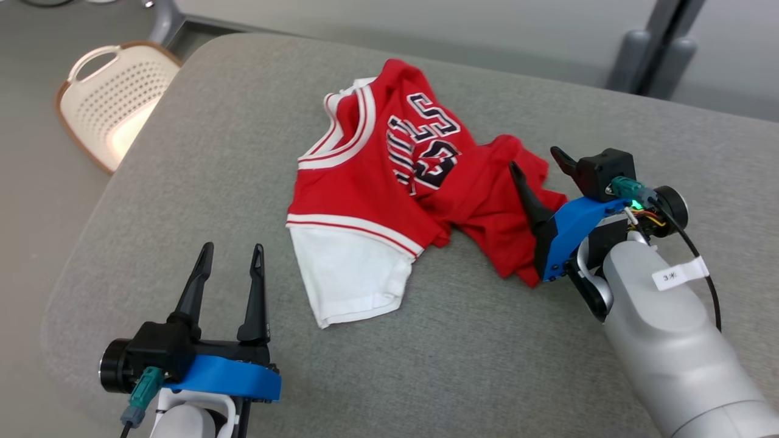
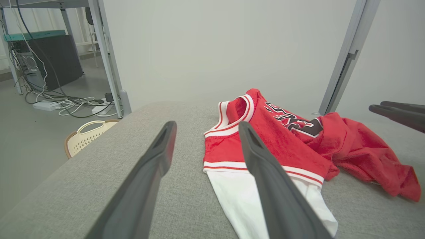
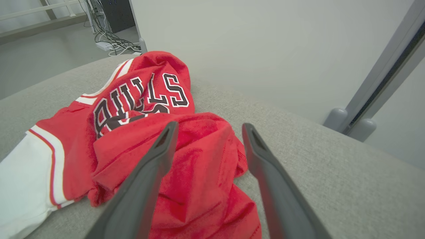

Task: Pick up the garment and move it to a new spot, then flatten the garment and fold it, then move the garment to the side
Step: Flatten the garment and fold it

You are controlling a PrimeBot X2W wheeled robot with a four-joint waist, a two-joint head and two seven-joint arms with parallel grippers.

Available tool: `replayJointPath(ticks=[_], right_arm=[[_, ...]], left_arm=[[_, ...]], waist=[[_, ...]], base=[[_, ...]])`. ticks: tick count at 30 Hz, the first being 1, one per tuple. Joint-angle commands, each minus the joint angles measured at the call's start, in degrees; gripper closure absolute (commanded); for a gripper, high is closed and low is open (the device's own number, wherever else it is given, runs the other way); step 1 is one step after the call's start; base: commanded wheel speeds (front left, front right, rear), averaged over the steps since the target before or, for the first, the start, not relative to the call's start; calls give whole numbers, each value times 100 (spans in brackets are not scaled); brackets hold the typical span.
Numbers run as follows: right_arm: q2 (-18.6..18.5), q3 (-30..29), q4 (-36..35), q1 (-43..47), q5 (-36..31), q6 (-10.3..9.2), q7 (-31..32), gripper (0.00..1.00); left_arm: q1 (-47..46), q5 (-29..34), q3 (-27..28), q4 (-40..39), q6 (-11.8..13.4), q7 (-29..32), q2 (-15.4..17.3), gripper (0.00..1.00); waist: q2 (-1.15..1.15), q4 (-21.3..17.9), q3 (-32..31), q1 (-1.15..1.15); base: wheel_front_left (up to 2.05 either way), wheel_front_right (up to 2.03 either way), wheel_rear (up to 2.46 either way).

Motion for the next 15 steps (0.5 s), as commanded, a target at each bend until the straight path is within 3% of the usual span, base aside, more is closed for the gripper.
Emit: replayJointPath(ticks=[1,6,10,11,12,15], right_arm=[[-67,2,264,-183,-55,1,48,0],[-124,-88,1258,-566,-121,1,177,0],[-79,-88,1571,-672,-130,1,203,0],[-58,-86,1633,-695,-103,1,201,80],[-40,-83,1684,-718,-80,1,180,100],[-6,-51,1729,-749,-49,1,-95,100]], left_arm=[[-103,-52,-61,11,22,-15,-5,0],[-178,-195,-267,13,104,-15,-4,0],[-177,-236,-331,6,144,-15,-5,0],[-184,-253,-351,3,157,-15,-5,0],[-190,-264,-366,0,175,-15,-4,0],[-209,-271,-385,2,204,-15,-5,0]], waist=[[0,268,219,-1],[0,485,334,-1],[0,515,357,-1],[0,515,365,-1],[0,505,368,-1],[0,420,360,-1]], base=[[0,0,0],[0,0,0],[0,0,0],[0,0,0],[0,0,0],[0,0,0]])
